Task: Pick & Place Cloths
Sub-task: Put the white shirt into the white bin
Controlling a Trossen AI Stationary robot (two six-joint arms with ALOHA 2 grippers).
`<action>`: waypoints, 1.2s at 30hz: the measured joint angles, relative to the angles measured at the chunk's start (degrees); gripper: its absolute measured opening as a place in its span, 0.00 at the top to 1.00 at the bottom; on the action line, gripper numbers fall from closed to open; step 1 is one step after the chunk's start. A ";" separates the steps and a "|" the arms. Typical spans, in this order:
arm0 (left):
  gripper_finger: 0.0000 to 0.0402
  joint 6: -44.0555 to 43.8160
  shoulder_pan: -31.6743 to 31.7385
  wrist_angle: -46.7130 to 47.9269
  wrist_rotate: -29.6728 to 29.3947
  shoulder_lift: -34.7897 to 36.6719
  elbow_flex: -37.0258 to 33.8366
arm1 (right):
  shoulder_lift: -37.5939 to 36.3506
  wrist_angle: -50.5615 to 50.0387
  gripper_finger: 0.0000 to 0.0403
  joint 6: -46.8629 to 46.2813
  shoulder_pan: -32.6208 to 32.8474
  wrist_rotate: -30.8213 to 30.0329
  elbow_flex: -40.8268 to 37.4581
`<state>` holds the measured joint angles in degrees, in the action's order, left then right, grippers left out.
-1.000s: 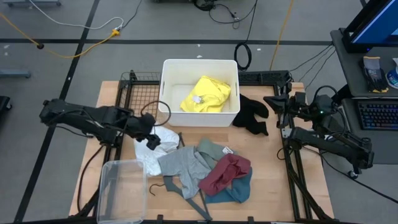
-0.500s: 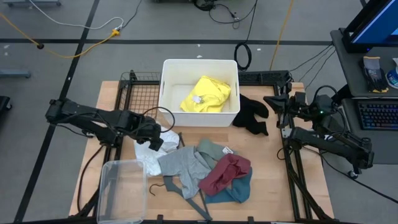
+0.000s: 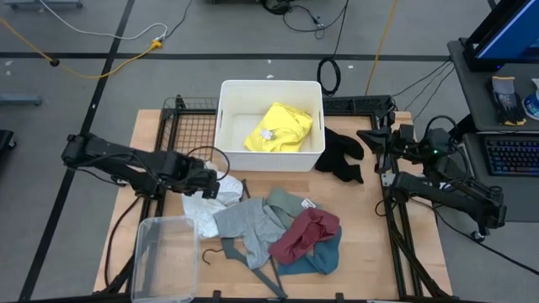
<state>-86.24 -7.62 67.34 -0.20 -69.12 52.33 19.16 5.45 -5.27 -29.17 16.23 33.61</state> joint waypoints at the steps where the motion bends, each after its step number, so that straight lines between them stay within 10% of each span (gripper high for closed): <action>1: 0.19 -0.35 0.00 -0.93 0.02 0.00 -0.56 | 0.00 0.00 0.99 0.07 0.00 0.02 0.00; 28: 0.20 -1.08 0.02 -28.93 0.22 0.35 -23.88 | -0.02 0.02 0.99 0.06 0.02 -2.29 0.02; 36: 0.46 0.22 -0.02 -28.51 -1.49 0.22 -24.16 | -0.01 0.02 0.99 -0.01 0.02 -2.97 0.02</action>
<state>-86.02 -7.64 38.83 -1.69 -68.90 28.16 19.15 5.48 -5.28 -29.15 13.26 33.63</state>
